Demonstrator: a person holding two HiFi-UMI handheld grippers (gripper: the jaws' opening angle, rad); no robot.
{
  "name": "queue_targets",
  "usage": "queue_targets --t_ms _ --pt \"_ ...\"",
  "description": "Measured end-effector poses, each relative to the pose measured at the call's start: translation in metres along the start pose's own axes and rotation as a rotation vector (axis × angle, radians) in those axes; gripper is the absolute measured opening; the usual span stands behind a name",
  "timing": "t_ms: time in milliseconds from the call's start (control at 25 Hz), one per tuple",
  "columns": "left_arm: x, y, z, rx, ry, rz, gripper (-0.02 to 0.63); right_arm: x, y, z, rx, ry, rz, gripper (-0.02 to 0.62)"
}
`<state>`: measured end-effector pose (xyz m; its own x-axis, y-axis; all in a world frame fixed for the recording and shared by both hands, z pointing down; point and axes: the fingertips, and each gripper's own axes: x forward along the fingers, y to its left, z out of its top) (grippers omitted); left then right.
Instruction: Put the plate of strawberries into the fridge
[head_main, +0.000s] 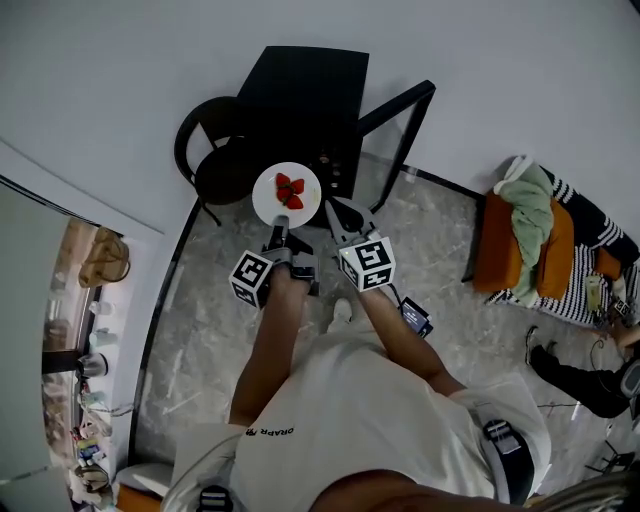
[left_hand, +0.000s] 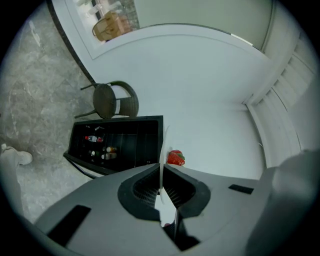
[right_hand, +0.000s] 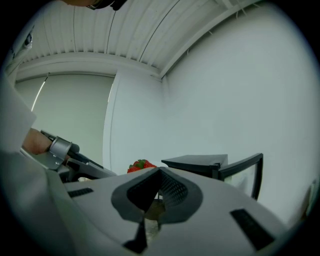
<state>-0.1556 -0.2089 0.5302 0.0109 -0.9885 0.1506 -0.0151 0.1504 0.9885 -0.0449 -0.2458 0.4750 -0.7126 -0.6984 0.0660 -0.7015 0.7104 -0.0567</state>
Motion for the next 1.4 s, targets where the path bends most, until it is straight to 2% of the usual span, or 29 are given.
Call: queue_targets --t_ms 360,560,720,1400 --pt "0.059 -0.003 0.002 -0.024 -0.029 0.026 0.009 0.047 -0.041 0.004 0.010 0.014 0.036 0.011" --pt "0.101 0.007 0.014 -0.039 -0.042 0.070 0.009 0.093 -0.064 -0.003 0.029 0.041 0.056 0.011" --pt "0.098 0.010 0.008 -0.034 -0.037 0.082 0.009 0.086 -0.065 -0.005 0.039 0.045 0.053 0.011" --pt "0.141 0.038 0.038 -0.001 0.027 0.103 0.009 0.120 -0.075 -0.009 0.033 0.023 0.029 0.011"
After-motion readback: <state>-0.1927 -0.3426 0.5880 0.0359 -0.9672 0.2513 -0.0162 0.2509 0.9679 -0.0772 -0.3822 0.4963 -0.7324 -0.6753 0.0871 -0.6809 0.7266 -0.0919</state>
